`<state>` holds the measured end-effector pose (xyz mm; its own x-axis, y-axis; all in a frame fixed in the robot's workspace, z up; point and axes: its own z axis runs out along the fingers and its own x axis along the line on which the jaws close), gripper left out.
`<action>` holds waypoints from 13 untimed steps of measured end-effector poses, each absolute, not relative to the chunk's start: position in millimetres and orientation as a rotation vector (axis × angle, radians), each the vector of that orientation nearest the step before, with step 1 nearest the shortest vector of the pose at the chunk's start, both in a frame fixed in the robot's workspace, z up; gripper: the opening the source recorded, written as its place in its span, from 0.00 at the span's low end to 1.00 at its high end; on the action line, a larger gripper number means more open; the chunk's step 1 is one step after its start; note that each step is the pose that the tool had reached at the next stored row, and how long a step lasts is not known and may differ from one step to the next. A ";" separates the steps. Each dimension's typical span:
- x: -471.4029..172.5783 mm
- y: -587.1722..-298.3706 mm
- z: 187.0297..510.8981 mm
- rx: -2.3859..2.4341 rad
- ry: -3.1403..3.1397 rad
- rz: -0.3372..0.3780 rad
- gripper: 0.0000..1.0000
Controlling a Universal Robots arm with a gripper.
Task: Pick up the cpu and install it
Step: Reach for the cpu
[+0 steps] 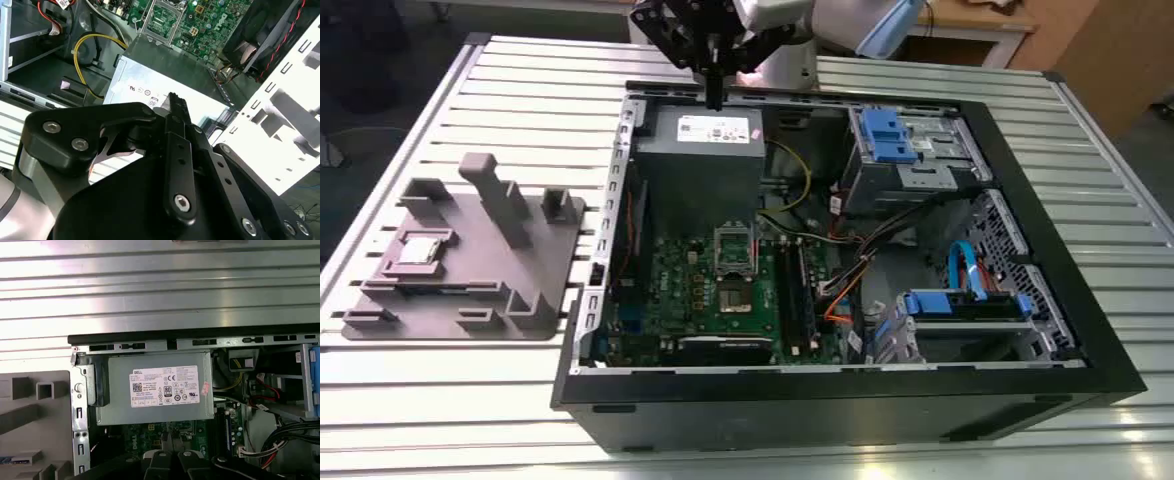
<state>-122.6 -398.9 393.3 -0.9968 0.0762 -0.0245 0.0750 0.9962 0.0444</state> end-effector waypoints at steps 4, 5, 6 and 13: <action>-123.2 -398.9 393.3 0.118 3.113 0.068 0.10; -123.2 -398.9 393.3 0.118 3.112 0.068 0.10; -123.2 -398.9 393.3 0.118 3.112 0.068 0.10; -124.9 -399.0 393.3 0.118 3.112 0.068 0.10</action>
<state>-124.9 -399.0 393.3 -0.9968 0.0763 -0.0245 0.0751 0.9962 0.0444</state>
